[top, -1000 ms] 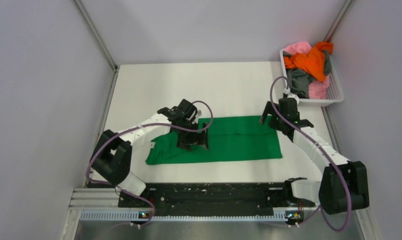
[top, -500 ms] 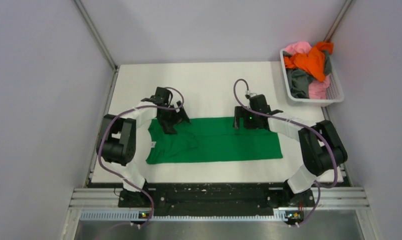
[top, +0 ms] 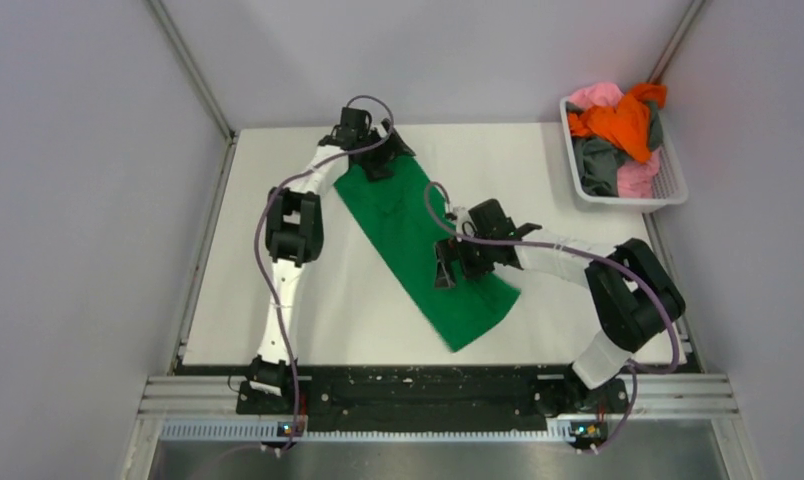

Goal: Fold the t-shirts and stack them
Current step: Rotate the tshirt 100 degrees, then grab the bottom of the folded rectangular tshirt with both arms, then fold the folded rectangular tshirt in 1/3 of the way

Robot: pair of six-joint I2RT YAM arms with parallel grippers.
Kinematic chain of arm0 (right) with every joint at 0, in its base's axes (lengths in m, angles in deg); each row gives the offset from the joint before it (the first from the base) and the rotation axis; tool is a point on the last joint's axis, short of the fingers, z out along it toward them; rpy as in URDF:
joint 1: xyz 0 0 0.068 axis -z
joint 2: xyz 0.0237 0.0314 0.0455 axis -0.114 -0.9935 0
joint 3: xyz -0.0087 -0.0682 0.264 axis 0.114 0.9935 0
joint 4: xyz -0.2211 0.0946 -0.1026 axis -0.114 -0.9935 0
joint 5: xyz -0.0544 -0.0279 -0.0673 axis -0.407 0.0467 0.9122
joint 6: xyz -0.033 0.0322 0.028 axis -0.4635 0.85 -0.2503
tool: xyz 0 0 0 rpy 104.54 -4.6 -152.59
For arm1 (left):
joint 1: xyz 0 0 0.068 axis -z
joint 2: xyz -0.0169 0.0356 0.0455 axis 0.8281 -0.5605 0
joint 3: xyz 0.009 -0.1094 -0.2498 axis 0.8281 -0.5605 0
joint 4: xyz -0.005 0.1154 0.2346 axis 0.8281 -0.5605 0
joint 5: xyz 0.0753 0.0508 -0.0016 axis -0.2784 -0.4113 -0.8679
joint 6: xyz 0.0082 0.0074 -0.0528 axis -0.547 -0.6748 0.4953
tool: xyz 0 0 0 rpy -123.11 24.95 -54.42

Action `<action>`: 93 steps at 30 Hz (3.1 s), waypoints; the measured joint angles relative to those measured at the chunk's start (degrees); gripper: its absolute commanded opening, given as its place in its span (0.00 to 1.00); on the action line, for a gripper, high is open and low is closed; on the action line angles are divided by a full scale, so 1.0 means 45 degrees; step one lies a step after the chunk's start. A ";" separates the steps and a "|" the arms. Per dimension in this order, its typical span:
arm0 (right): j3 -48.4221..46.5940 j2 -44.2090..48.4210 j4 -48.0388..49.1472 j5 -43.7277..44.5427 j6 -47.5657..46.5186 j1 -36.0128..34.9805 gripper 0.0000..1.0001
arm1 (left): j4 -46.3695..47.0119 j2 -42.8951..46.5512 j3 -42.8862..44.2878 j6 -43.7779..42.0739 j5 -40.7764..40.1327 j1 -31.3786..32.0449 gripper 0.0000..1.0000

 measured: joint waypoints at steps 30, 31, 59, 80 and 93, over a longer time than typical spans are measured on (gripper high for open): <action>0.0039 0.2788 -0.2210 0.0777 -0.0243 -0.1180 0.94 | 0.3609 -0.0165 0.1564 -0.0738 -0.2919 0.0369 0.99; 0.0102 0.2822 -0.2176 0.0981 -0.0049 -0.1224 0.93 | 0.3225 0.0908 0.0753 -0.1146 -0.3274 0.0272 0.99; 0.1443 0.1302 -0.0699 0.4731 0.7718 -0.5236 0.50 | 0.0369 1.6650 -1.9851 -0.1598 -0.2346 0.0491 0.58; 0.1719 0.1258 -0.0704 0.4915 0.8480 -0.6028 0.13 | 0.2093 1.6495 -2.1216 -0.1734 -0.1073 0.0612 0.00; 0.2093 0.2657 -0.3303 0.4240 0.9233 -0.6999 0.06 | -0.0141 2.0342 -2.1842 -0.1574 0.1311 0.1127 0.00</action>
